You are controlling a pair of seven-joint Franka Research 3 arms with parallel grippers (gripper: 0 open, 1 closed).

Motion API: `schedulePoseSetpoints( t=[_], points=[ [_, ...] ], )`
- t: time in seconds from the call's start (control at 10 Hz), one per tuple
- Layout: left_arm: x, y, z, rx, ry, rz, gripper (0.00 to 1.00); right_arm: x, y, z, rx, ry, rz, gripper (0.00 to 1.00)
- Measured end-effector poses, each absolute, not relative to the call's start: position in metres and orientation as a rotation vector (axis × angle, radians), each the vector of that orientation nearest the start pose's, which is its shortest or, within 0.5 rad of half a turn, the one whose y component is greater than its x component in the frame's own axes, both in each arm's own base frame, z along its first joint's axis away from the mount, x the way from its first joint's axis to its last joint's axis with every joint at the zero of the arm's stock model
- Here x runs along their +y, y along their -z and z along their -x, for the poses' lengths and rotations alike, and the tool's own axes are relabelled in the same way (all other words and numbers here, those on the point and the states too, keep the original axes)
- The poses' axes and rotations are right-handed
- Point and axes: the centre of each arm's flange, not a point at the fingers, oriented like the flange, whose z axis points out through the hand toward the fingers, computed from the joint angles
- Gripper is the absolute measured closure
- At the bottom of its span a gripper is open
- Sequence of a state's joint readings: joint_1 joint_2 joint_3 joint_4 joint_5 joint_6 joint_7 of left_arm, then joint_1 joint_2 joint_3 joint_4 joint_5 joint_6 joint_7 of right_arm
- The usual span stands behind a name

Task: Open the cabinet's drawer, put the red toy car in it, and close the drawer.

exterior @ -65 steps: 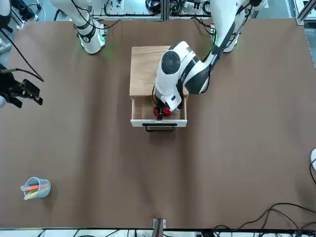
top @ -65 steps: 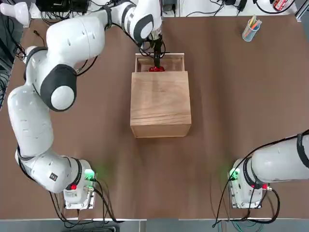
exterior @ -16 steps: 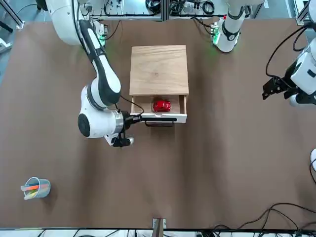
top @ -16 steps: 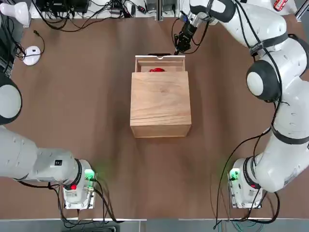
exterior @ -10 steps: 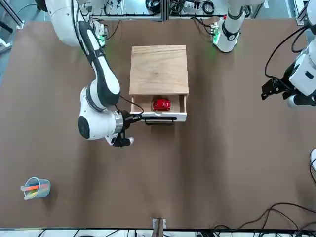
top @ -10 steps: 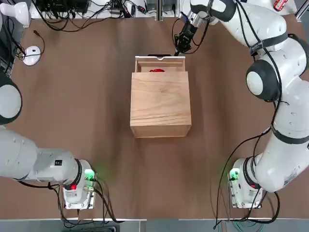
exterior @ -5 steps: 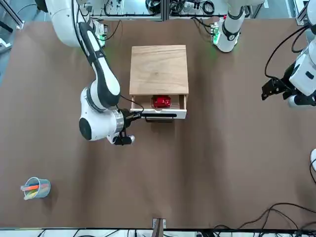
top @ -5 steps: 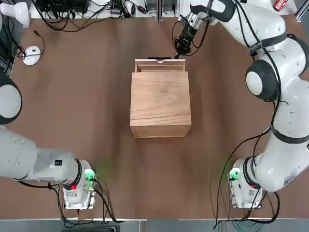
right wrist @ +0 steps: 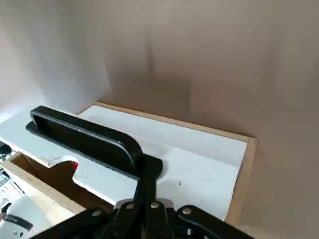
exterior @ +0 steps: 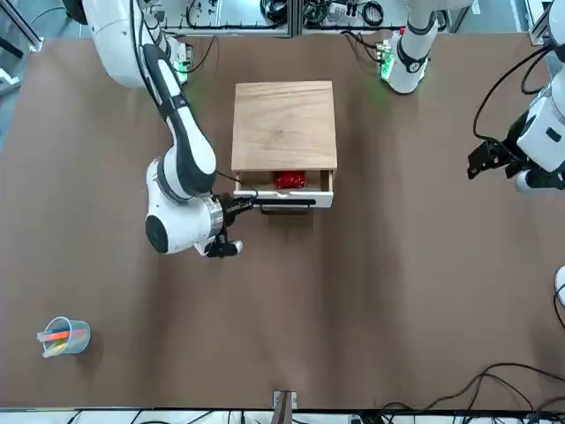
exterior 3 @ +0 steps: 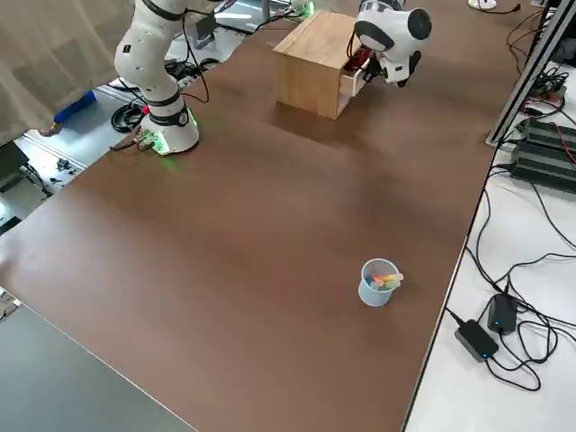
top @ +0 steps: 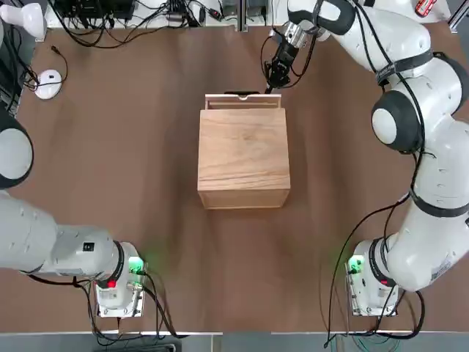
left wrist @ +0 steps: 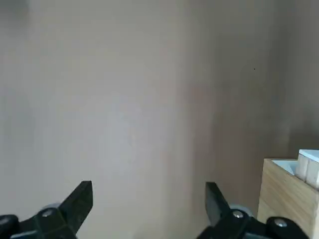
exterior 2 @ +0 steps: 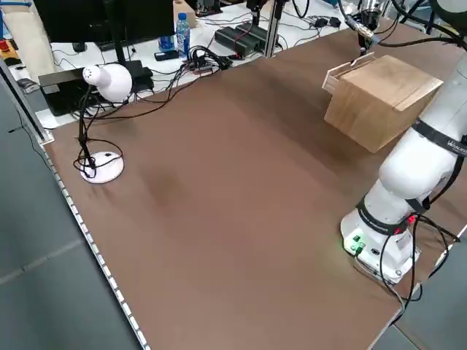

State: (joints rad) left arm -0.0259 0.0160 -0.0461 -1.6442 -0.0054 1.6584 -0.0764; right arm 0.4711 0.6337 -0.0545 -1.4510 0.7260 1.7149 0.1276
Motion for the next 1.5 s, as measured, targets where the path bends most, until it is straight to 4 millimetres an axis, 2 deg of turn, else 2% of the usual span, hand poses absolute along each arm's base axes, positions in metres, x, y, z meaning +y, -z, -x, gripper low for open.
schedulePoseSetpoints(
  t=[0.4,1.0,1.5],
  points=[
    [-0.041,-0.584,-0.565,-0.011,-0.016,3.147,0.0,0.34,-0.296,-0.577,-0.088,-0.832,2.498,0.96],
    [-0.041,-0.584,-0.565,-0.02,-0.016,3.147,0.0,0.338,-0.289,-0.57,-0.089,-0.878,2.493,0.96],
    [-0.041,-0.584,-0.565,-0.02,-0.016,3.147,0.0,0.337,-0.287,-0.568,-0.089,-0.893,2.493,0.91]
  ],
)
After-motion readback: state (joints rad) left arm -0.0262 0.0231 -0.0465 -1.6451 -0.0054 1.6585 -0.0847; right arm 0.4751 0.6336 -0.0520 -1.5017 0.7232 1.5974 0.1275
